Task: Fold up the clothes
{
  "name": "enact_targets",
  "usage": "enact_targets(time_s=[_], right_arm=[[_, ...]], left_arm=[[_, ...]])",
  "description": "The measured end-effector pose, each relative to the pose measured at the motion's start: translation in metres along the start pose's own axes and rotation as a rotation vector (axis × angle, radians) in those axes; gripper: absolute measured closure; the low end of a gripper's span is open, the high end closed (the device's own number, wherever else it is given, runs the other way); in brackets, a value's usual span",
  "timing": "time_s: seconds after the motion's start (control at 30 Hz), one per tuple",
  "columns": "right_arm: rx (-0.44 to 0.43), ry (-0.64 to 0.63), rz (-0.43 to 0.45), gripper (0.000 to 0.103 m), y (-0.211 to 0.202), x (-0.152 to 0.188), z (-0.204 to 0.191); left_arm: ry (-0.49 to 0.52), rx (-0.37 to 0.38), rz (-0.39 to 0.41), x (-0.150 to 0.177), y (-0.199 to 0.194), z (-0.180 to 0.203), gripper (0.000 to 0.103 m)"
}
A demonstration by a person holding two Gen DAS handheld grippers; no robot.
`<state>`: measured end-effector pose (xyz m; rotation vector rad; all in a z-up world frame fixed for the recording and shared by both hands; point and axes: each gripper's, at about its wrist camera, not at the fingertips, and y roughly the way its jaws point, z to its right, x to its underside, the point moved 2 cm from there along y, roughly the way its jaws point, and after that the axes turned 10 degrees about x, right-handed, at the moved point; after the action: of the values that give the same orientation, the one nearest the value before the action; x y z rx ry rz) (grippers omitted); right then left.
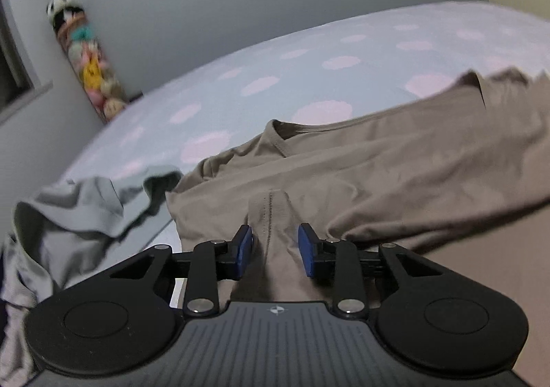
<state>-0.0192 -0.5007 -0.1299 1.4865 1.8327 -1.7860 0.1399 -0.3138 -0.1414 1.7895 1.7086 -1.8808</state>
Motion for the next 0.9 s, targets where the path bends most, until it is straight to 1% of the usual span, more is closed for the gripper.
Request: enact_targets(time_s=[0.07,0.17,0.2,0.23,0.27,0.3,0.37,0.4,0.47,0.5,0.53,0.57,0.67,0.8,0.87,0.9], right_arm=[[0.000,0.003,0.002,0.058,0.000,0.000,0.000],[-0.002,0.007,0.004,0.058,0.000,-0.001,0.001],[-0.003,0.009,0.005,0.058,0.000,-0.001,0.001],[-0.004,0.010,0.004,0.058,0.000,-0.001,0.001],[-0.005,0.012,0.004,0.058,0.000,-0.001,0.002],[-0.006,0.013,0.004,0.058,0.000,-0.001,0.002],[-0.006,0.015,0.005,0.058,0.000,-0.002,0.003],[-0.007,0.017,0.006,0.058,0.000,-0.002,0.004],[-0.005,0.023,0.004,0.058,0.002,-0.003,0.005],[-0.003,0.030,0.001,0.058,0.003,-0.003,0.006],[-0.001,0.036,-0.001,0.058,0.004,-0.003,0.008],[0.004,0.041,-0.001,0.058,0.004,-0.003,0.009],[-0.004,0.044,0.008,0.058,0.002,-0.003,0.010],[-0.022,0.023,0.027,0.058,-0.001,-0.003,0.007],[-0.023,-0.004,0.034,0.058,-0.002,-0.002,0.002],[-0.010,-0.011,0.029,0.058,-0.001,-0.001,0.001]], left_arm=[[-0.019,-0.009,-0.011,-0.001,0.000,0.000,0.075],[-0.119,0.016,-0.032,-0.004,0.000,-0.010,0.075],[-0.155,0.026,-0.038,-0.004,0.001,-0.014,0.072],[-0.192,0.031,-0.043,-0.004,0.001,-0.019,0.064],[-0.229,0.031,-0.048,-0.003,0.001,-0.024,0.060],[-0.271,0.042,-0.053,-0.002,0.002,-0.029,0.057],[-0.348,0.085,-0.059,0.000,0.004,-0.040,0.058],[-0.357,0.102,-0.057,0.000,0.004,-0.042,0.060],[-0.339,0.132,-0.048,-0.001,0.003,-0.041,0.075],[-0.323,0.143,-0.042,-0.003,0.002,-0.039,0.091],[-0.310,0.147,-0.039,-0.006,0.000,-0.038,0.100],[-0.310,0.158,-0.034,-0.009,-0.002,-0.038,0.100],[-0.379,0.189,-0.003,-0.017,-0.010,-0.051,0.101],[-0.431,0.183,0.059,-0.030,-0.028,-0.073,0.101],[-0.445,0.173,0.073,-0.035,-0.034,-0.084,0.101],[-0.448,0.170,0.071,-0.035,-0.034,-0.088,0.101]])
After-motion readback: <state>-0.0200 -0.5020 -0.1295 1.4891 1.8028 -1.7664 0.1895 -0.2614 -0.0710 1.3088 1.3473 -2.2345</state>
